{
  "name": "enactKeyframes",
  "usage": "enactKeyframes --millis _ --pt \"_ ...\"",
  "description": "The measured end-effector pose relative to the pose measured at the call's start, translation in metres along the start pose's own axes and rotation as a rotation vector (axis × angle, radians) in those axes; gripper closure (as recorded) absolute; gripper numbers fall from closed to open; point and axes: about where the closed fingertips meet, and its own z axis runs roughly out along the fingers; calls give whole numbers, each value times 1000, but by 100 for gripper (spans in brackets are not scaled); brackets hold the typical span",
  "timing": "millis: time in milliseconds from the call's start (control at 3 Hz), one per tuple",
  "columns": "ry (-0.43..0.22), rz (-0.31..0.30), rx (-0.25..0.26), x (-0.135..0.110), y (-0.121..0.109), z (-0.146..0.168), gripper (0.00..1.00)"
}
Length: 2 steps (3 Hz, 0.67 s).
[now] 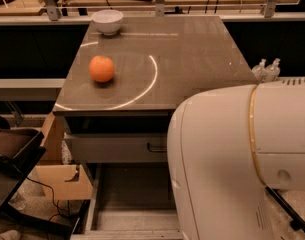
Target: Place green rice chip bag into middle drawer
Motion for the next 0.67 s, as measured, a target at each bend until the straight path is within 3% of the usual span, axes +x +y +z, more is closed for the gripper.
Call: enactKeyframes --millis 333,667 --pt "24 35 -53 11 6 18 100" --pt "29 6 -72 18 8 16 100"
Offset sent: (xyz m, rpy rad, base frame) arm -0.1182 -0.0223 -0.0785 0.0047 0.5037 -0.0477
